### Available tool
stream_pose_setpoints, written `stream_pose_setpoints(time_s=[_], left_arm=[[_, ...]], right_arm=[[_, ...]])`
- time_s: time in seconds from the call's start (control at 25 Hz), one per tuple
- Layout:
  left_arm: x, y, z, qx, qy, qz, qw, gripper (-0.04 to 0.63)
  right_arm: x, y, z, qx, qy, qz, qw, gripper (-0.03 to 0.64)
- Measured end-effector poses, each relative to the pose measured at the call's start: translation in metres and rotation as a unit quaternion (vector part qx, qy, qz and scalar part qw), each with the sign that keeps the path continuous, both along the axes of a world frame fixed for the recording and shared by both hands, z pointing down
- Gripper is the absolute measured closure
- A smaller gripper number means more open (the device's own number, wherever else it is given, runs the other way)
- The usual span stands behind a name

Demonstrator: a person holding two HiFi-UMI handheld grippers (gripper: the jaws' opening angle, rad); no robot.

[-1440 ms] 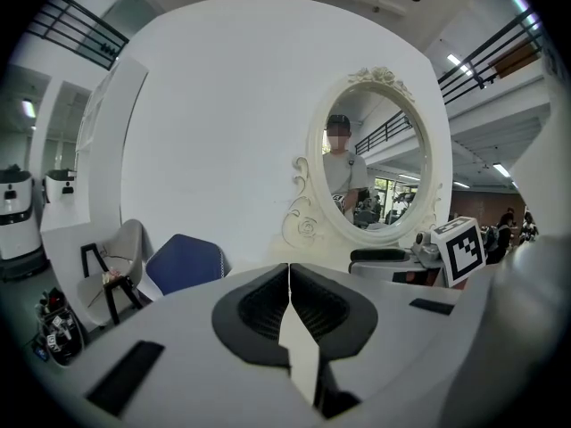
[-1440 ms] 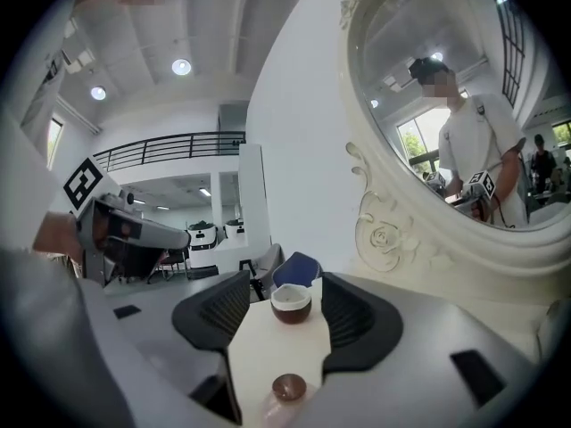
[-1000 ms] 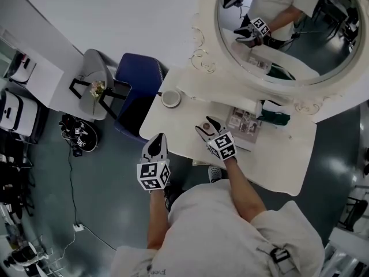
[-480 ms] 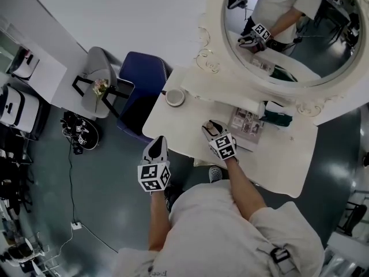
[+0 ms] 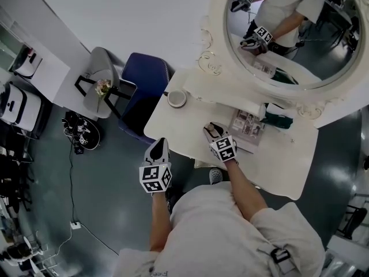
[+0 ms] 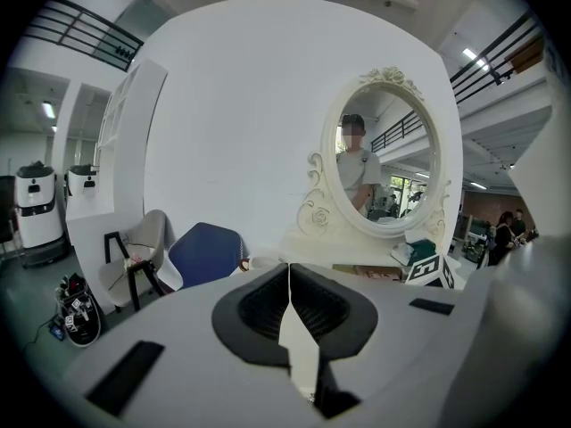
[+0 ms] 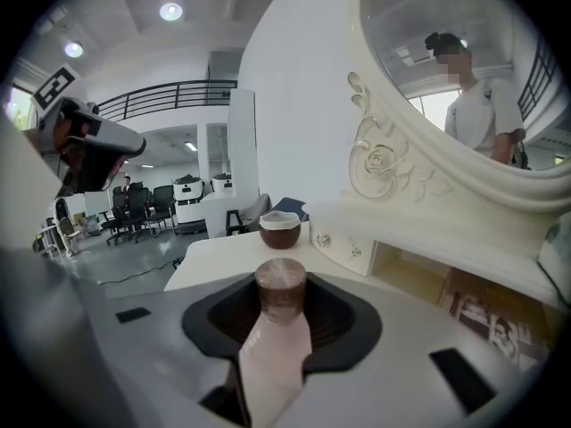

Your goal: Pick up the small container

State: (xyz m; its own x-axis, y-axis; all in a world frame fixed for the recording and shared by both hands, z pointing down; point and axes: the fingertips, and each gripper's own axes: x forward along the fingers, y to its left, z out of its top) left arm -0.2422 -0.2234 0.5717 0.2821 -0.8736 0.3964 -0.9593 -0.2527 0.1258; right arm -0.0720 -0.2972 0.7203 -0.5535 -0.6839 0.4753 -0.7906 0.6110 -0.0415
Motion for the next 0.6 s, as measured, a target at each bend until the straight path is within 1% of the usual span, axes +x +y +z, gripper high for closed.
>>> stream_pose_setpoints(time_s=[0.32, 0.6], left_arm=[[-0.006, 0.001, -0.002, 0.002, -0.004, -0.005, 1.0, 0.566], [-0.006, 0.005, -0.005, 0.004, -0.004, -0.006, 1.0, 0.566]], right_arm=[[0.001, 0.005, -0.001, -0.018, -0.003, 0.005, 1.0, 0.472], [0.0, 0.004, -0.019, -0.013, -0.016, -0.001, 1.0, 0.474]])
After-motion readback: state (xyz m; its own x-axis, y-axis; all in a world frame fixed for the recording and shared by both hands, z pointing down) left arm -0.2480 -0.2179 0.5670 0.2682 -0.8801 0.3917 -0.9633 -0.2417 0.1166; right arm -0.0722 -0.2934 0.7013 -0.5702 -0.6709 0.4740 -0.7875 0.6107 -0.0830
